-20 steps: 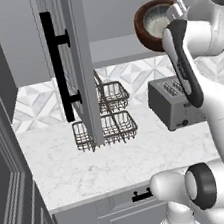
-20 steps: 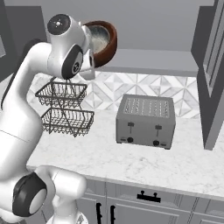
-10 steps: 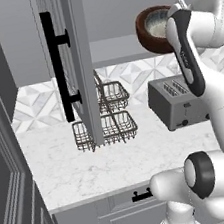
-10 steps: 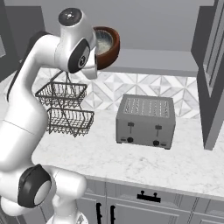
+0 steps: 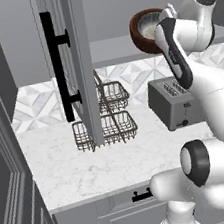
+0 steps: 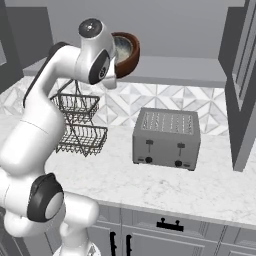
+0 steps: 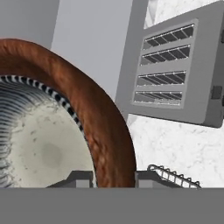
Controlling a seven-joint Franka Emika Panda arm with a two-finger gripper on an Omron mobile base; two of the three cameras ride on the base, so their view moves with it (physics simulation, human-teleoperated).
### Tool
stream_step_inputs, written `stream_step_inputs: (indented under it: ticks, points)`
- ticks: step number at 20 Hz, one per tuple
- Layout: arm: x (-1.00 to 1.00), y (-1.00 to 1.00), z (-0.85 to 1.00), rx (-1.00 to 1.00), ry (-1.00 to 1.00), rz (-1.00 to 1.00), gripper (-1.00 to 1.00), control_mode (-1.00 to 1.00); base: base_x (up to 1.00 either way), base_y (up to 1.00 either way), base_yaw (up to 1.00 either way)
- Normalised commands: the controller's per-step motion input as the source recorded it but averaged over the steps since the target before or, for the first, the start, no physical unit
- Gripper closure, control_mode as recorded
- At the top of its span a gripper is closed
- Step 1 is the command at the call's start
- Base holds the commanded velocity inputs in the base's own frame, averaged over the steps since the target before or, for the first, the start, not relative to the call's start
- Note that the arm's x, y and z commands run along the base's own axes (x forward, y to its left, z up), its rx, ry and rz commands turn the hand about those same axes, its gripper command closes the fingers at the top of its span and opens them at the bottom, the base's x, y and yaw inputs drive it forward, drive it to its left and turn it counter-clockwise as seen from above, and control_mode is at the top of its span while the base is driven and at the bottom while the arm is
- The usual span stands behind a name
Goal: Pick up the bowls on the counter and stack them on top of one another in the open cabinet. Place the smaller bowl on top of the larger bowl.
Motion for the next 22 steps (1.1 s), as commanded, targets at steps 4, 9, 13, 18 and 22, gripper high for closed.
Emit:
stream_step_inputs:
  ticks: [4, 9, 13, 18, 22]
  points:
    - [0.81, 0.00, 0.00, 0.00, 0.00, 0.00, 1.00, -1.00, 0.00, 0.00, 0.00]
    - [0.63, 0.00, 0.00, 0.00, 0.00, 0.00, 1.00, -1.00, 0.00, 0.00, 0.00]
    - [0.52, 0.00, 0.00, 0.00, 0.00, 0.00, -1.00, -1.00, 0.00, 0.00, 0.00]
    - [-0.13, 0.00, 0.00, 0.00, -0.07, 0.00, -1.00, -1.00, 0.00, 0.00, 0.00]
    - [-0.60, -0.03, -0.01, 0.00, -0.22, 0.00, -1.00, -1.00, 0.00, 0.00, 0.00]
